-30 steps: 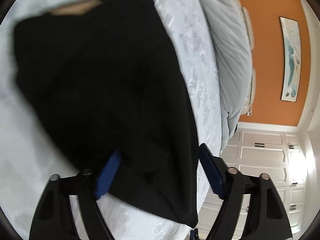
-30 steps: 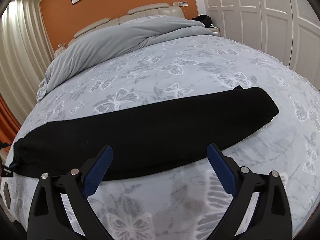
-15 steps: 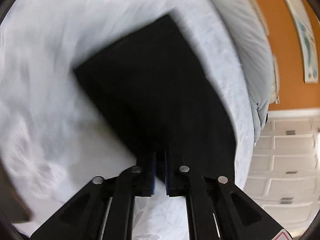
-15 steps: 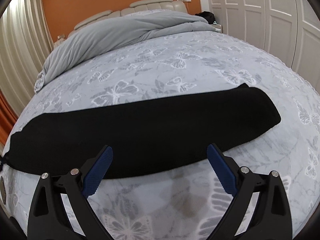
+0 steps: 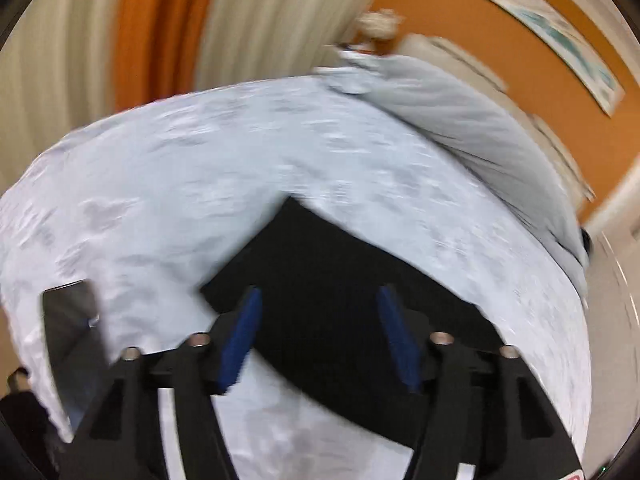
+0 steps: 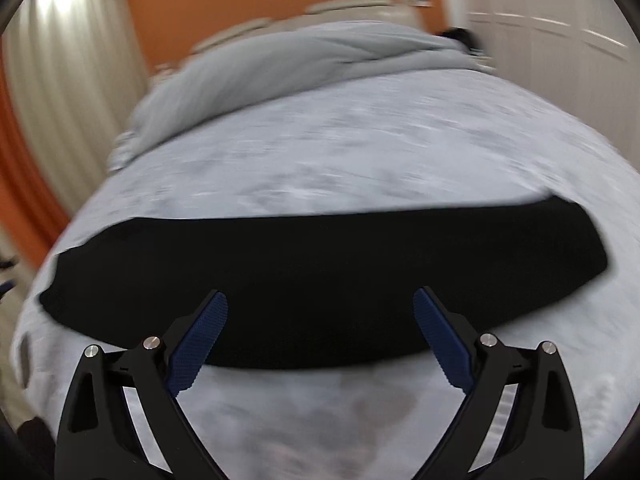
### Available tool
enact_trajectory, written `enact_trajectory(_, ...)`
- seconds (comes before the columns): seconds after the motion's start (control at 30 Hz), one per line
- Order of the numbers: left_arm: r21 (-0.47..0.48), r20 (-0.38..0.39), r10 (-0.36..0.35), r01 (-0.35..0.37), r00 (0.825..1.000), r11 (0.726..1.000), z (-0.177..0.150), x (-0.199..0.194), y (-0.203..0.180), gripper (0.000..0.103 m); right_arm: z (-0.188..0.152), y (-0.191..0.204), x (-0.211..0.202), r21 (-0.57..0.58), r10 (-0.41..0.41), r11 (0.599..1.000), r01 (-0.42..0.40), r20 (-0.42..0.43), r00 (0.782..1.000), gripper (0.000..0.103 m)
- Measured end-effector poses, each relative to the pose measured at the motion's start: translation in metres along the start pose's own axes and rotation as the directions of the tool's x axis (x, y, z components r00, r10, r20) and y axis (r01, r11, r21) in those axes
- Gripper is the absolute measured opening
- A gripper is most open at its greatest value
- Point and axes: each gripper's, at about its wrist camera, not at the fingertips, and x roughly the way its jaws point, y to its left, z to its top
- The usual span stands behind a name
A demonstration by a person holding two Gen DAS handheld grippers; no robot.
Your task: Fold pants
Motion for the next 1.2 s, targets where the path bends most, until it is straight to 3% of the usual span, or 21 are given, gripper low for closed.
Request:
enact_trajectory(0.13, 0.089, -0.11, -0.036, 0.046, 0.993, 0.995, -0.033, 0.041, -0.058, 0.069, 0.039, 0.076, 0.049, -0.045, 0.154, 0.987, -0.156, -0.048, 0.987, 0.084)
enact_trajectory(0.2, 0.122, -0.183, 0.013, 0.009, 0.983, 0.992, -0.06, 0.073, -0.075, 0.069, 0.054, 0.119, 0.083, -0.104, 0.213, 0.969, -0.226, -0.119, 0.97, 0.068)
enact_trajectory(0.27, 0.134, -0.228, 0.067, -0.037, 0.971, 0.99, -0.082, 0.096, -0.073, 0.068, 0.057, 0.153, 0.116, -0.127, 0.271, 0.944, -0.303, -0.224, 0.936, 0.028)
enact_trajectory(0.33, 0.163, -0.224, 0.103, -0.067, 0.969, 0.984, -0.095, 0.105, -0.069, 0.068, 0.06, 0.189, 0.149, -0.172, 0.269, 0.929, -0.327, -0.292, 0.918, 0.021)
enact_trajectory(0.43, 0.29, -0.139, 0.178, -0.132, 0.974, 0.948, -0.107, 0.097, -0.083, 0.07, 0.076, 0.219, 0.184, -0.213, 0.242, 0.924, -0.318, -0.315, 0.917, 0.022)
enact_trajectory(0.5, 0.305, -0.143, 0.203, -0.152, 0.969, 0.94, -0.111, 0.1, -0.084, 0.07, 0.092, 0.229, 0.21, -0.23, 0.199, 0.932, -0.282, -0.328, 0.924, 0.027)
enact_trajectory(0.53, 0.303, -0.139, 0.205, -0.155, 0.969, 0.94, -0.111, 0.1, -0.084, 0.071, 0.098, 0.232, 0.224, -0.24, 0.169, 0.937, -0.254, -0.326, 0.93, 0.036)
enact_trajectory(0.57, 0.299, -0.142, 0.201, -0.151, 0.969, 0.942, -0.111, 0.099, -0.083, 0.072, 0.103, 0.234, 0.238, -0.248, 0.146, 0.938, -0.242, -0.35, 0.925, 0.056)
enact_trajectory(0.63, 0.291, -0.157, 0.189, -0.137, 0.969, 0.947, -0.109, 0.101, -0.083, 0.075, 0.098, 0.237, 0.263, -0.273, 0.088, 0.937, -0.22, -0.424, 0.901, 0.077)
enact_trajectory(0.67, 0.292, -0.159, 0.19, -0.138, 0.969, 0.946, -0.108, 0.102, -0.081, 0.075, 0.092, 0.24, 0.27, -0.296, 0.077, 0.927, -0.23, -0.451, 0.889, 0.071)
enact_trajectory(0.7, 0.295, -0.158, 0.193, -0.14, 0.969, 0.945, -0.108, 0.102, -0.08, 0.076, 0.084, 0.245, 0.273, -0.322, 0.077, 0.912, -0.256, -0.477, 0.875, 0.058)
enact_trajectory(0.73, 0.297, -0.158, 0.195, -0.142, 0.968, 0.944, -0.109, 0.103, -0.082, 0.076, 0.077, 0.252, 0.274, -0.369, 0.057, 0.892, -0.26, -0.48, 0.876, 0.03)
enact_trajectory(0.8, 0.301, -0.156, 0.198, -0.145, 0.968, 0.943, -0.11, 0.103, -0.086, 0.078, 0.077, 0.264, 0.272, -0.443, 0.023, 0.867, -0.228, -0.423, 0.906, 0.018)
enact_trajectory(0.83, 0.305, -0.154, 0.202, -0.148, 0.967, 0.941, -0.111, 0.102, -0.086, 0.08, 0.084, 0.266, 0.277, -0.45, 0.015, 0.87, -0.204, -0.39, 0.921, 0.017)
enact_trajectory(0.9, 0.321, -0.145, 0.21, -0.155, 0.967, 0.934, -0.111, 0.109, -0.093, 0.081, 0.094, 0.26, 0.291, -0.399, 0.021, 0.897, -0.189, -0.389, 0.921, 0.019)
enact_trajectory(0.93, 0.332, -0.14, 0.209, -0.153, 0.968, 0.931, -0.111, 0.111, -0.095, 0.081, 0.098, 0.257, 0.294, -0.371, 0.029, 0.91, -0.185, -0.388, 0.921, 0.027)
enact_trajectory(1.0, 0.348, -0.132, 0.22, -0.162, 0.967, 0.923, -0.113, 0.113, -0.098, 0.082, 0.112, 0.252, 0.275, -0.325, 0.025, 0.938, -0.125, -0.294, 0.955, 0.03)
enact_trajectory(1.03, 0.352, -0.131, 0.223, -0.165, 0.966, 0.922, -0.114, 0.113, -0.098, 0.082, 0.118, 0.247, 0.263, -0.295, 0.054, 0.946, -0.135, -0.266, 0.962, 0.033)
enact_trajectory(1.1, 0.356, -0.127, 0.224, -0.166, 0.966, 0.92, -0.113, 0.113, -0.098, 0.082, 0.118, 0.233, 0.225, -0.257, 0.138, 0.947, -0.192, -0.215, 0.967, 0.034)
enact_trajectory(1.2, 0.349, -0.132, 0.223, -0.165, 0.966, 0.923, -0.111, 0.113, -0.096, 0.083, 0.083, 0.207, 0.195, -0.283, 0.133, 0.936, -0.208, -0.264, 0.955, 0.034)
